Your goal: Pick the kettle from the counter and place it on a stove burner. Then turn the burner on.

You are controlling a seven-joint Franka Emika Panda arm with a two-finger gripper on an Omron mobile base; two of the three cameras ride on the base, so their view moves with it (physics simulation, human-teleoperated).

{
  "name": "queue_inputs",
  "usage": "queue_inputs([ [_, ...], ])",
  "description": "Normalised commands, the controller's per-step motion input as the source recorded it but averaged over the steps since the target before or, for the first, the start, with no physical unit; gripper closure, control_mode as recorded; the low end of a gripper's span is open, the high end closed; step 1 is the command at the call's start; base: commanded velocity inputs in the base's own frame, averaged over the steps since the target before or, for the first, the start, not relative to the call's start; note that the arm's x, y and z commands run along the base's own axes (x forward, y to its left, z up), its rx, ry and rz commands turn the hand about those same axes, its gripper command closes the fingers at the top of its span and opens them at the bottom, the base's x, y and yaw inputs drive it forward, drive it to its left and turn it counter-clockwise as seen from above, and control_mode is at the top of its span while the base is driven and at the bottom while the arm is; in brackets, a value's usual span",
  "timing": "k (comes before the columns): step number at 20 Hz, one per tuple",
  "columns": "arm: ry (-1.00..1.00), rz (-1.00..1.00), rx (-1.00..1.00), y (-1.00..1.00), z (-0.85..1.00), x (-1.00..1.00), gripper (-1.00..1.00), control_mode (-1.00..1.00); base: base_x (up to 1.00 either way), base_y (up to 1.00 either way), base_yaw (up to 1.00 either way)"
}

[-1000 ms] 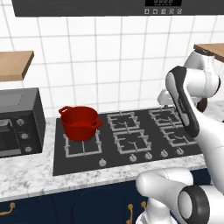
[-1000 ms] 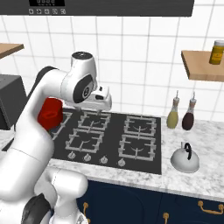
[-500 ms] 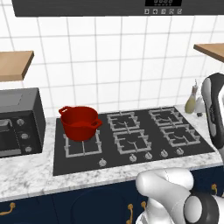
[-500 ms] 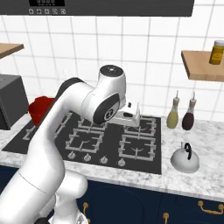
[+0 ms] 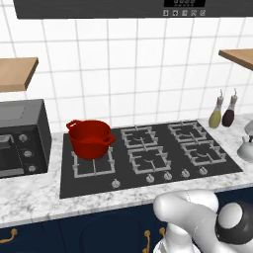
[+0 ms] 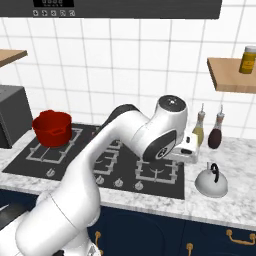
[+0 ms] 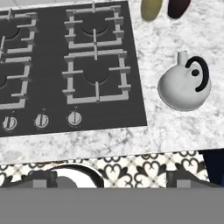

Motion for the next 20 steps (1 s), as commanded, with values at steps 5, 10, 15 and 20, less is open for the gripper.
queue_inputs([
  [5,0.05,0.00,0.00,-1.00,-0.45,0.16,-1.00,-1.00,0.00,0.00,0.00],
  [10,0.14,0.00,0.03,-1.00,-0.37,0.57,-1.00,-1.00,0.00,0.00,0.00],
  [15,0.16,0.00,0.00,-0.26,-0.16,0.44,-1.00,-1.00,0.00,0.00,0.00],
  [20,0.04,0.00,0.00,-0.05,-0.12,0.10,-1.00,-1.00,0.00,0.00,0.00],
])
